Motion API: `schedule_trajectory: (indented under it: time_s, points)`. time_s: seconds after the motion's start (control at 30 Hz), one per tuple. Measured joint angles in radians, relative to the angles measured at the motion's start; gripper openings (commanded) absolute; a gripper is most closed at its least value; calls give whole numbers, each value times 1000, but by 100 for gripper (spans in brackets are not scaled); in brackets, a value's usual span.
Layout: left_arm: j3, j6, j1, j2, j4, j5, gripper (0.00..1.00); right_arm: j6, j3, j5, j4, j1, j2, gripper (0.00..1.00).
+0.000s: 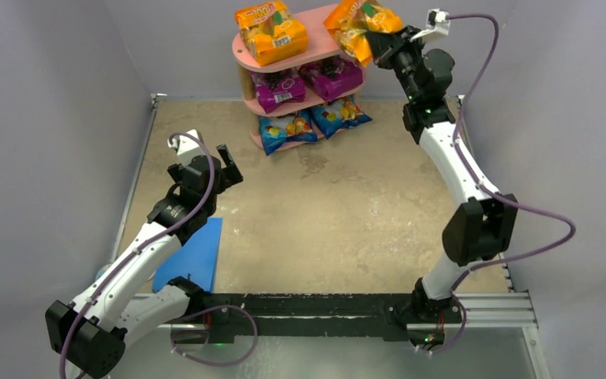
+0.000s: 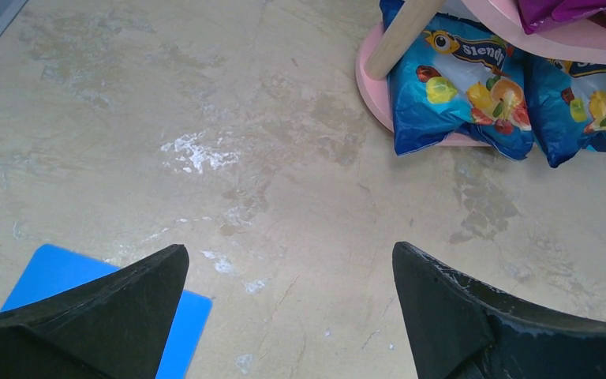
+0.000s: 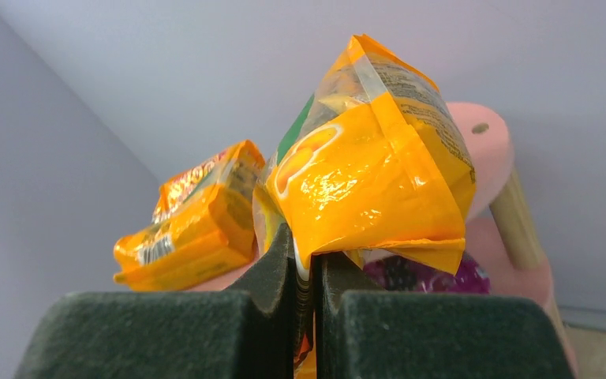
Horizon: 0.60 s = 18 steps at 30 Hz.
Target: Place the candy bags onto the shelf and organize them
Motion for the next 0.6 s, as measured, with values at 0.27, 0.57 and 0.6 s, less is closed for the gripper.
schedule_trajectory:
  time_s: [0.27, 0.57, 0.6]
  points:
    - [-1, 0, 0, 2, 3, -2, 99, 128, 230, 1, 70, 0, 249, 6]
    - [-5, -5, 0, -6, 3, -8, 99, 300, 367, -24, 85, 5, 409, 34]
    - [-7, -8, 0, -7, 2, -8, 99, 310, 395, -27, 71, 8, 425, 35]
